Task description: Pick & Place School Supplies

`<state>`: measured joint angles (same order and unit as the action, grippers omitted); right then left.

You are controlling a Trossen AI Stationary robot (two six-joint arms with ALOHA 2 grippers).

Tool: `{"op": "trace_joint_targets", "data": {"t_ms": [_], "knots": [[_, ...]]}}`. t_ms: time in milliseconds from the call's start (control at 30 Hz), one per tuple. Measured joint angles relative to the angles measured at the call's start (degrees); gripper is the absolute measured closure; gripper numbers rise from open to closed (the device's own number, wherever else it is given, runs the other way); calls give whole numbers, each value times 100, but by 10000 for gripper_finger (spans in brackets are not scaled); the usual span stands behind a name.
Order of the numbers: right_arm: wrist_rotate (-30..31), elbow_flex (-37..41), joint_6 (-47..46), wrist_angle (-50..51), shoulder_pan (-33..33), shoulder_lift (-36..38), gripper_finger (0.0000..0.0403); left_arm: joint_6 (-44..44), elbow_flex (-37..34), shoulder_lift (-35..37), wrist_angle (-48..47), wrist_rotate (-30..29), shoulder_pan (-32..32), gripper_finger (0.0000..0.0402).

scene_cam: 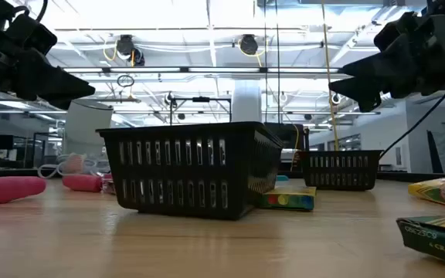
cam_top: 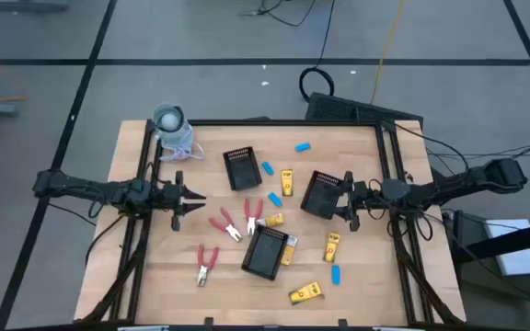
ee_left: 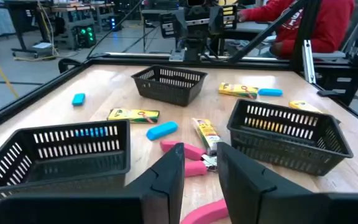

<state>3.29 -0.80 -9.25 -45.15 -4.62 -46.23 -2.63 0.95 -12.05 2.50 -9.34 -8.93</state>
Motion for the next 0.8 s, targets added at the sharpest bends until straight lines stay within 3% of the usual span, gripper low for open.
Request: {"op": "trace_joint_targets", "data": {"t_ms": [800], "knots": [[-43,-39,260,-269,-2,-69,202,-38,0,2,-24,-183,1,304]]}}
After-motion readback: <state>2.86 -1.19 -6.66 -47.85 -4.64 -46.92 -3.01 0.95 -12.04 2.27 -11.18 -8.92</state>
